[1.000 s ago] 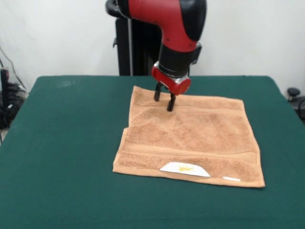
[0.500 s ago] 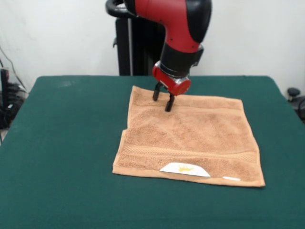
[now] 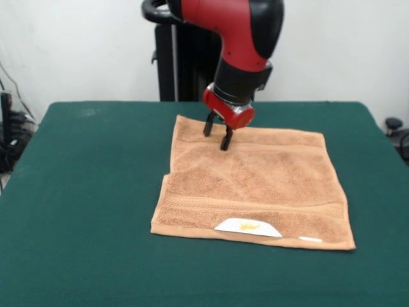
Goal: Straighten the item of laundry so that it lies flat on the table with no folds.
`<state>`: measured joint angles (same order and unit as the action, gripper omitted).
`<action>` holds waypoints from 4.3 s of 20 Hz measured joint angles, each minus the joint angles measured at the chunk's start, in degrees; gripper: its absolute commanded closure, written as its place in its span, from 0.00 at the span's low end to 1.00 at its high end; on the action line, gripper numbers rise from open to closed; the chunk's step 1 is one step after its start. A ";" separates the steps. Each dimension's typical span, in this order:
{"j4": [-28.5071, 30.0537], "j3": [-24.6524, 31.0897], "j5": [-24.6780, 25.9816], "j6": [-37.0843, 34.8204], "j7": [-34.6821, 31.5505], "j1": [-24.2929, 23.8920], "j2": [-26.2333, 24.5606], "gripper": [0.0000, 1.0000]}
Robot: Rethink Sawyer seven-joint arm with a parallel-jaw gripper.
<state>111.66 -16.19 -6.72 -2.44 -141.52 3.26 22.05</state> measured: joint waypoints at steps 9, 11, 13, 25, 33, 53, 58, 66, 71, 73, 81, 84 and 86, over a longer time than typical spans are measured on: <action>1.16 4.04 1.48 1.43 -0.01 -6.16 1.41 1.00; 1.37 4.54 1.48 1.43 -0.01 -6.88 1.60 1.00; 1.54 4.85 1.48 1.44 -0.01 -7.29 1.73 1.00; 1.59 6.14 1.45 0.02 -0.01 -9.17 2.19 1.00; 1.71 8.83 1.45 -2.48 -0.01 -13.02 2.88 1.00; 2.13 -2.51 -2.78 -19.45 -0.01 2.22 3.81 1.00; 2.89 -8.68 -2.70 -35.51 -0.01 8.69 7.23 1.00; 3.88 -10.31 -2.98 -33.90 -0.01 5.61 6.80 1.00; 3.98 -9.94 -3.48 -23.01 -0.01 1.18 2.65 1.00; 4.17 -9.51 -3.51 -18.52 -0.01 -0.17 0.41 0.00; 4.33 -9.34 -3.61 -17.97 -0.01 -0.30 -2.05 0.00; 4.35 -9.17 -3.79 -17.97 -0.01 -0.58 -2.56 0.00; 4.35 -9.01 -3.78 -17.98 -0.01 -1.04 -2.75 0.00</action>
<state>116.01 -25.21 -10.49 -20.42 -141.54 2.22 19.29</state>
